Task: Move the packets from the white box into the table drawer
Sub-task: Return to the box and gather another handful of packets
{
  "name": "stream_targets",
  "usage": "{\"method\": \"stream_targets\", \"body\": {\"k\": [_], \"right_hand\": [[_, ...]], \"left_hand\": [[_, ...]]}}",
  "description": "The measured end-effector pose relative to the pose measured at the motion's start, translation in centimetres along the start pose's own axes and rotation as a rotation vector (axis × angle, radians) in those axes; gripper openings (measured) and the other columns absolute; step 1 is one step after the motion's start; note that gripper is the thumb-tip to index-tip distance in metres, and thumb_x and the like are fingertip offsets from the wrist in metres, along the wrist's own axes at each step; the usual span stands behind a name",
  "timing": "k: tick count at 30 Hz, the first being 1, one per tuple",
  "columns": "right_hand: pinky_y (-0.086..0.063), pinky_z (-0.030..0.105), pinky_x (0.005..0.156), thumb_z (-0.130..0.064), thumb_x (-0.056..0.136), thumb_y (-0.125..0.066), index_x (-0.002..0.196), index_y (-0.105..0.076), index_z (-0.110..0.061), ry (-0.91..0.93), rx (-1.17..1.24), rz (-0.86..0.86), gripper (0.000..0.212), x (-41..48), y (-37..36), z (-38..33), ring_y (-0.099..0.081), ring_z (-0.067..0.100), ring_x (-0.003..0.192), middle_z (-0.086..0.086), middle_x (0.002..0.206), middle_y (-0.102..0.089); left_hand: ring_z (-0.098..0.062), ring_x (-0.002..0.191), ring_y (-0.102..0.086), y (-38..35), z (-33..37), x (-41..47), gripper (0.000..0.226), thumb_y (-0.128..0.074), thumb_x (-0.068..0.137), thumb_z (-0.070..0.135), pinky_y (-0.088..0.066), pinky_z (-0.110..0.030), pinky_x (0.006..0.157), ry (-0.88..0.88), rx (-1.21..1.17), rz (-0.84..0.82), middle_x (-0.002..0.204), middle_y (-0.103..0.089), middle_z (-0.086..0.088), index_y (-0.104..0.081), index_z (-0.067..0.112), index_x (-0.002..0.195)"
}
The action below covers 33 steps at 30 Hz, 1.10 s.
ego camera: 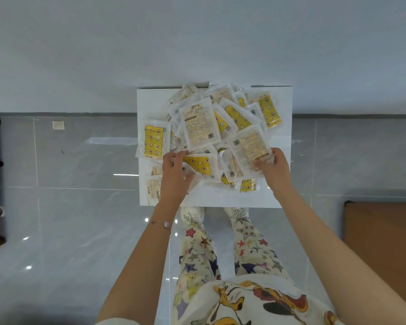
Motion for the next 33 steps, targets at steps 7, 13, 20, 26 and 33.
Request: {"method": "stream_targets", "body": {"k": [7,13,20,26,33], "right_hand": [[-0.047,0.018,0.066,-0.011,0.086,-0.067,0.116,-0.051,-0.011,0.004,0.031,0.034,0.034,-1.3,-0.2,0.4,-0.060,0.016,0.090,0.000,0.106,-0.062],[-0.053,0.031,0.079,-0.005,0.088,-0.062,0.111,-0.047,-0.017,0.048,0.107,0.024,0.029,-2.7,0.1,-1.4,-0.061,0.020,0.097,0.002,0.110,-0.061],[-0.054,0.035,0.081,-0.002,0.089,-0.059,0.110,-0.047,-0.020,0.114,0.225,-0.003,0.030,-5.5,2.2,-7.2,-0.061,0.020,0.101,0.004,0.113,-0.061],[-0.053,0.030,0.067,-0.006,0.090,-0.061,0.112,-0.049,-0.019,0.193,0.181,-0.168,0.028,-11.6,1.7,-15.4,-0.064,0.018,0.096,0.000,0.107,-0.063],[-0.053,0.029,0.066,-0.009,0.090,-0.062,0.123,-0.048,-0.015,0.289,0.062,-0.395,0.037,-22.0,-2.3,-22.0,-0.064,0.021,0.099,0.004,0.114,-0.061]], "left_hand": [[-0.029,0.100,-0.049,1.7,0.9,0.6,0.035,-0.077,0.076,0.020,-0.050,-0.042,0.080,-0.091,0.209,0.070,0.109,-0.059,-0.007,-0.059,0.010,0.105],[-0.028,0.089,-0.049,3.3,1.6,-1.0,0.023,-0.075,0.079,0.027,-0.042,-0.038,0.078,-0.180,0.245,0.146,0.089,-0.063,0.000,-0.070,0.015,0.097],[-0.018,0.084,-0.063,6.8,2.2,-4.6,0.012,-0.062,0.091,0.025,-0.052,-0.032,0.074,0.212,-0.446,0.054,0.089,-0.067,0.002,-0.060,0.013,0.095],[-0.019,0.095,-0.068,15.1,4.6,-10.1,0.025,-0.063,0.092,0.019,-0.057,-0.044,0.083,0.366,-0.892,0.311,0.107,-0.068,-0.005,-0.056,0.012,0.114],[-0.022,0.091,-0.070,24.2,3.7,-21.3,0.037,-0.064,0.090,0.023,-0.060,-0.043,0.068,0.472,-1.067,0.577,0.111,-0.065,-0.004,-0.045,0.024,0.122]]}}
Point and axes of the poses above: each hand's wrist, its own x-axis towards the middle knuckle, its own y-axis out of the back of the hand, z = x × y, the point moved 9 cm from there along x, towards the middle knuckle
